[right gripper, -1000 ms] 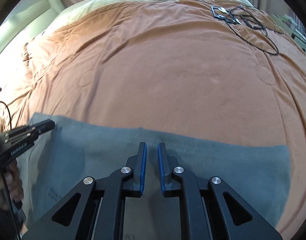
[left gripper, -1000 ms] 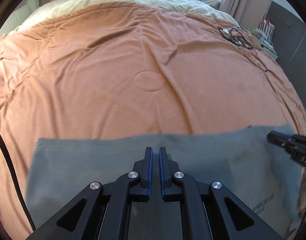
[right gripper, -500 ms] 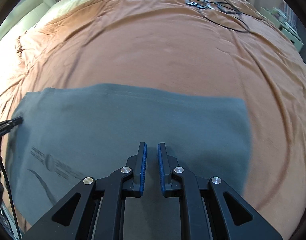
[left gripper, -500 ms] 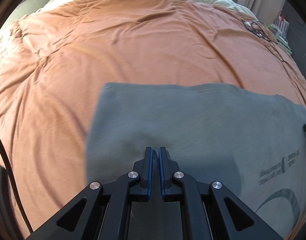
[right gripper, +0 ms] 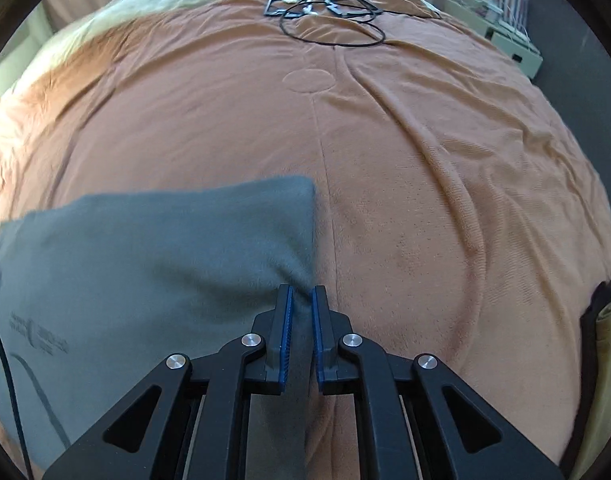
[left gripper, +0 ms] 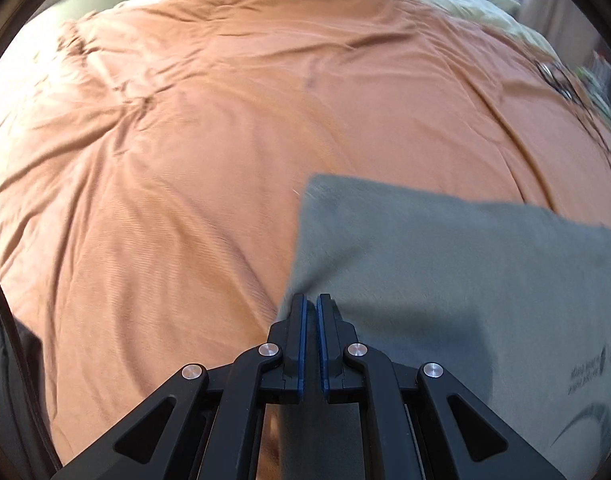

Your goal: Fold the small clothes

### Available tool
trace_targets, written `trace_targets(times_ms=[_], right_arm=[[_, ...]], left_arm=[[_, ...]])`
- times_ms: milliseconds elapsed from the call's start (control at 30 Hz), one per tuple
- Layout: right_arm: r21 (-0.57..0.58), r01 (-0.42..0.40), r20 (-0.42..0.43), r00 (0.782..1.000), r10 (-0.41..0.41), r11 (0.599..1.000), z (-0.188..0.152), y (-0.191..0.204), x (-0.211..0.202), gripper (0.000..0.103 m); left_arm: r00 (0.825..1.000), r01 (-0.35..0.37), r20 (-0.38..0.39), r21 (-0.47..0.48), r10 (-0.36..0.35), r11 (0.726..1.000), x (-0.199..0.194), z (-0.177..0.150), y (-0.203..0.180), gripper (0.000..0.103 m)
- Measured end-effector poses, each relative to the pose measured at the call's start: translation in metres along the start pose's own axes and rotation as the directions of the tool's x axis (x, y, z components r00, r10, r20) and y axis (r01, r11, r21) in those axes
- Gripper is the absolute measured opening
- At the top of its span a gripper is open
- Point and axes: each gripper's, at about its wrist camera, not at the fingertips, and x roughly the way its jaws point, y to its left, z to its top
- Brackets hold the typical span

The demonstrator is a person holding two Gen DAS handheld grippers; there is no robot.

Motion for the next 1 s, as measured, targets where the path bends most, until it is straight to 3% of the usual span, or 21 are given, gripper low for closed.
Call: trace_targets(times_ms=[133,267,400,600,733,867,1000], right_arm=[[-0.015,-0.031,0.019,0.999,0.031,0.999,-0.005,0.000,-0.016,0.005],[-0.030,-0.089,-0.008,0.996,0.089,0.996,-0.015,-0.005,-0.027,0.005],[-0.051,-0.105,-0.060,0.993,0.102,0.993,-0.020,-0.005,-0.015,0.005],[-0.044,-0.083,-0.071,0.994,0.079,0.996,-0.013,-0.007,0.000,0.005],[-0.045,-0.010,-0.041,0.999,0.008,0.999,-0.008,-0.004,0.002,0.005],[-0.009,-0.025,-0.031,0.999,0.025,1.000,-0.012,-0.003,-0.003,0.005],[-0.036,-0.059,-0.027,0.998,0.058,0.998,-0.027,0.010,-0.021,0.008]], left_arm=[[0.998,0.017,0.063,-0.015,-0.016,1.000,-0.025,0.004,0.005,0.007],[0.998,0.017,0.054,0.018,-0.018,1.000,-0.037,0.001,0.006,0.007],[0.996,0.094,0.005,0.068,-0.094,0.993,-0.033,-0.004,-0.003,0.007],[0.994,0.072,-0.097,0.132,-0.059,0.989,-0.007,-0.020,-0.014,0.007],[0.999,0.028,-0.042,0.146,-0.022,0.989,-0.003,-0.018,-0.010,0.007],[1.000,0.015,0.007,0.083,-0.016,0.996,-0.018,-0.015,-0.007,0.007],[0.999,0.033,0.010,0.095,-0.034,0.995,-0.036,-0.023,-0.011,0.007]])
